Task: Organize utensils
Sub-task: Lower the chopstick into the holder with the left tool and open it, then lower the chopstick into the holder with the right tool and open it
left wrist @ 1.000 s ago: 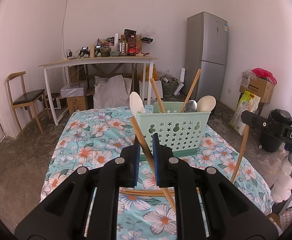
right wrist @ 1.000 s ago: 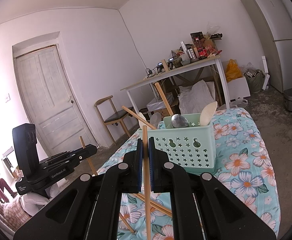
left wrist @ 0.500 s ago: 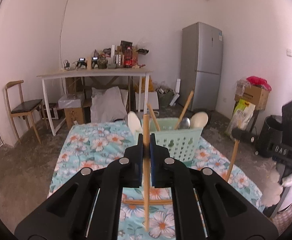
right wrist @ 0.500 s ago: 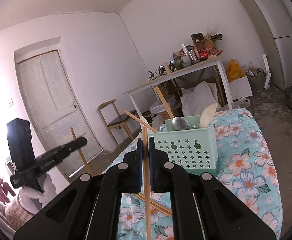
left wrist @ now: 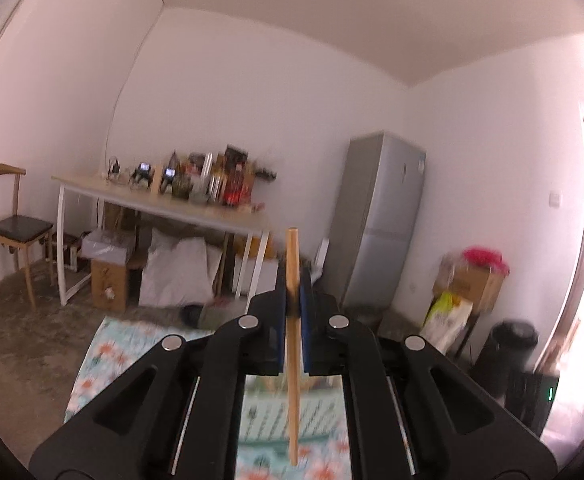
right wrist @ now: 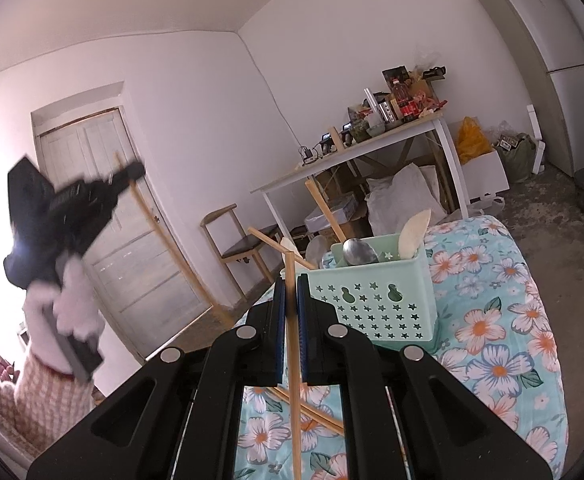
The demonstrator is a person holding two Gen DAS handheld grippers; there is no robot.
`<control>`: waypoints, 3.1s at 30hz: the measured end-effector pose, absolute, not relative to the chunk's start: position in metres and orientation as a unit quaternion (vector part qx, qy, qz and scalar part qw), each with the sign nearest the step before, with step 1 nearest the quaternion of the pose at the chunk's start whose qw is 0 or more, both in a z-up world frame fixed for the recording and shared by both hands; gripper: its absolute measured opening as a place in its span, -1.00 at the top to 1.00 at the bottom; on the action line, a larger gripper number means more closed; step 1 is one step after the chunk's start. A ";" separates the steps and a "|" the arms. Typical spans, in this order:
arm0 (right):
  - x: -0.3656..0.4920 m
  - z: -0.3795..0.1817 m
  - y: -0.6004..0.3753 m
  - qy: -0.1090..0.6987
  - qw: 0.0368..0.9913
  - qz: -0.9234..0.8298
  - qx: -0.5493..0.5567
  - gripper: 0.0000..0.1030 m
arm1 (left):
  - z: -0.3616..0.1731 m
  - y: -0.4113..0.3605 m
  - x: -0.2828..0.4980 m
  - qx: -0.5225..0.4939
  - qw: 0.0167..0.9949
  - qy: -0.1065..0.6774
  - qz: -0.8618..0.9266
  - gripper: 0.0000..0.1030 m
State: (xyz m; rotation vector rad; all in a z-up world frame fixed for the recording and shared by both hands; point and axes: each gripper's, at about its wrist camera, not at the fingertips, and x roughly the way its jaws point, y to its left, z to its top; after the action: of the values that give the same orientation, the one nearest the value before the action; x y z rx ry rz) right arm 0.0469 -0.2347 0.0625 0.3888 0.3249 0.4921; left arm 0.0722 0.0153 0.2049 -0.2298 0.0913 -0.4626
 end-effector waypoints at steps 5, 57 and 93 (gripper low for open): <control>0.047 0.063 -0.239 0.158 0.938 0.242 0.193 0.88 | 0.230 -0.003 0.096 -0.126 0.968 -0.003 -0.218 0.90; 0.052 0.094 -0.241 0.132 0.940 0.252 0.186 0.88 | 0.075 -0.001 0.086 -0.031 0.970 0.231 -0.073 -0.73; 0.239 0.177 -0.186 0.090 0.986 0.140 0.011 0.88 | 0.003 0.074 0.118 -0.092 0.919 0.383 0.033 -0.75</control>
State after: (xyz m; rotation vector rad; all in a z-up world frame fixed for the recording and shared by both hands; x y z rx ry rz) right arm 0.2392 -0.1859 0.1768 0.0215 0.1805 0.2803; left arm 0.1177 0.0739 0.0033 -0.1896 0.7870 0.0679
